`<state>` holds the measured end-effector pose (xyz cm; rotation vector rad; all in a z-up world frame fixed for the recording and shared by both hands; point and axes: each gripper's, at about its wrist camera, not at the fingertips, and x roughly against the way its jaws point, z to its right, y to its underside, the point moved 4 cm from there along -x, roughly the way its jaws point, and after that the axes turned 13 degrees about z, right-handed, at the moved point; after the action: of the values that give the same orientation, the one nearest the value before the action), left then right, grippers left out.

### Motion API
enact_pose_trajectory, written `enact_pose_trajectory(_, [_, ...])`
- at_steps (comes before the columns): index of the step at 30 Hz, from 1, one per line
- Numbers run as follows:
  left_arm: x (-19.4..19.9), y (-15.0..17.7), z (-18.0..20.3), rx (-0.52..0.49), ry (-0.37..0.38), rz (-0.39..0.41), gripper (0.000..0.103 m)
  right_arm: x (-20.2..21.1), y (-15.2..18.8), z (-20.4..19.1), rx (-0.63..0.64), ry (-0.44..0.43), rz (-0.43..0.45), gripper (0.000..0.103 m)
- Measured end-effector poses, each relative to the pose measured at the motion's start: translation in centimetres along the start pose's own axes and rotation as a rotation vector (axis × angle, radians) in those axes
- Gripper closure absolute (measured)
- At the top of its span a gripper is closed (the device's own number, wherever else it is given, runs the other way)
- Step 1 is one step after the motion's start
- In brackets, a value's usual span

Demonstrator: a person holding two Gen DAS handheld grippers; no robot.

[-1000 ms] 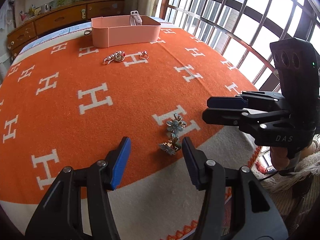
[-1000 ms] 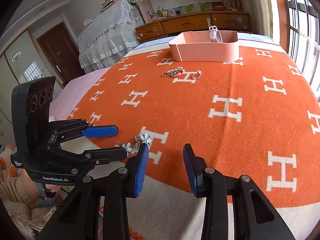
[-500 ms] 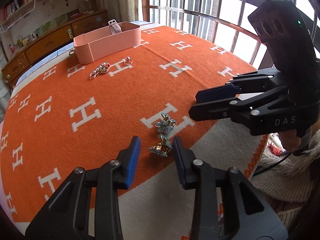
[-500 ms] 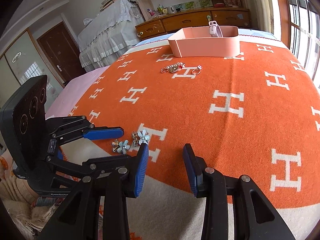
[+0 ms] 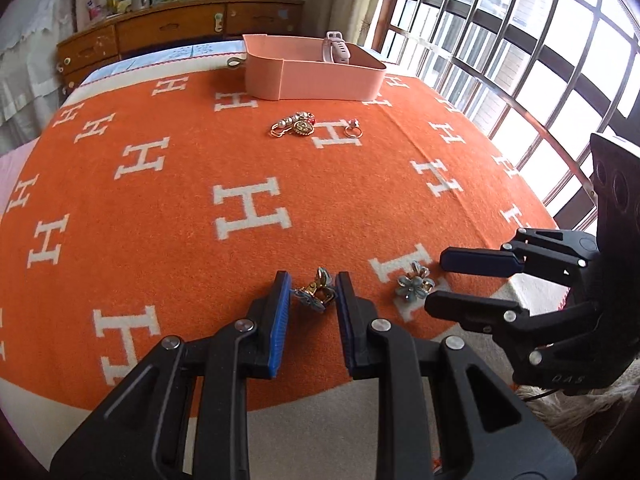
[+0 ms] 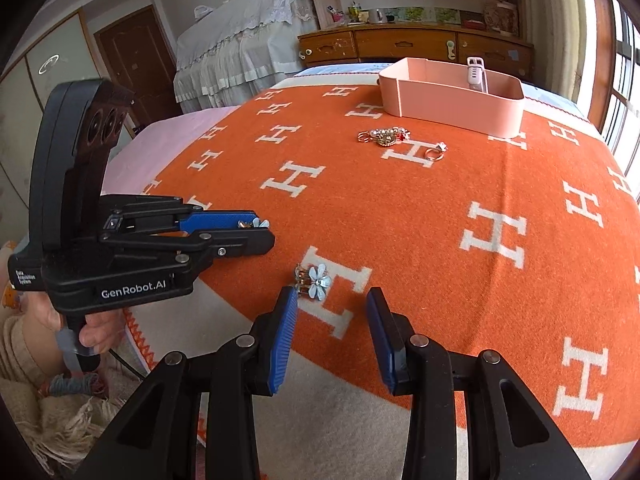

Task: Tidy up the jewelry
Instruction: 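Grasp the blue flower earring with the right tool while the left tool holds its earring, then carry both earrings over the pink tray and open both tools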

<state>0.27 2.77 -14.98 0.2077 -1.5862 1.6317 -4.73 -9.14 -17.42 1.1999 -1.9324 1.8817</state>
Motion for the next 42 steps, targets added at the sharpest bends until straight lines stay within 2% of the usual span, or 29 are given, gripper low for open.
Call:
enact_pose_trajectory(4, [0.1,0.0,-0.1,0.019,-0.010,-0.005,0.083,-0.8,0.0,-1.6,0.079,0.016,-0.001,0.067])
enact_pose_trajectory(9, [0.0,-0.2,-0.2,0.063,-0.034,-0.033,0.083,-1.9,0.1,-3.3,0.222,0.111,0.008,0.068])
enact_pose_trajectory(11, [-0.1,-0.3,-0.2,0.072,-0.050,-0.042,0.083,-2.1,0.1,-3.8,0.238,0.101,0.008,0.079])
enact_pose_trajectory(13, [0.0,-0.2,-0.2,0.069,-0.071,-0.045,0.083,-2.3,0.0,-4.0,0.235,0.093,0.002,0.085])
enact_pose_trajectory(26, [-0.2,-1.6,-0.9,0.081,-0.132,-0.066,0.083,-1.0,-1.7,-1.7,0.093,0.058,-0.012,0.085])
enact_pose_trajectory(33, [-0.2,-6.1,-0.6,0.020,-0.157,-0.021,0.083,0.4,-6.3,0.7,0.056,0.086,0.032,0.085])
enact_pose_trajectory(42, [-2.3,-16.2,0.4,-0.101,-0.195,0.070,0.083,0.9,-16.8,7.5,-0.040,0.156,0.141,0.085])
